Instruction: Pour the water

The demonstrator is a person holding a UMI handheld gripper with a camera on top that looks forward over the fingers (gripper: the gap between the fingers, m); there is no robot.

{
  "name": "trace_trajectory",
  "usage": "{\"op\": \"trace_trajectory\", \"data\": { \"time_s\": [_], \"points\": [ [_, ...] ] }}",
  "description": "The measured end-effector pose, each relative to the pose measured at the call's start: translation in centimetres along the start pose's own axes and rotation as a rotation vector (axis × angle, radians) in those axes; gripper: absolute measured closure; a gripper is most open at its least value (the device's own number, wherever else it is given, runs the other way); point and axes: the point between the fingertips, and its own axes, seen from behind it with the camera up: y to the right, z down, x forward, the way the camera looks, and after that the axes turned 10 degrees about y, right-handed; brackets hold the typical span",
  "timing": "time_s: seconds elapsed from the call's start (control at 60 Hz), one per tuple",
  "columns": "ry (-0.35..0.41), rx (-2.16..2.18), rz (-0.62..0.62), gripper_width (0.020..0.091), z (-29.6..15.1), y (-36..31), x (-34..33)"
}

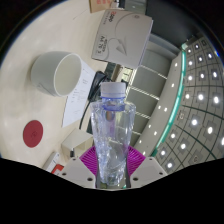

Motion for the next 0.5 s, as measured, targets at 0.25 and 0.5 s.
{"op": "trace_trajectory", "data": {
  "time_s": [0.25, 0.5],
  "points": [
    [0.027, -0.275, -0.022, 0.0765, -2.3, -0.6, 1.9],
    [0.018, -0.103, -0.047, 0.0766, -1.7, -0.5, 1.4]
  ]
}}
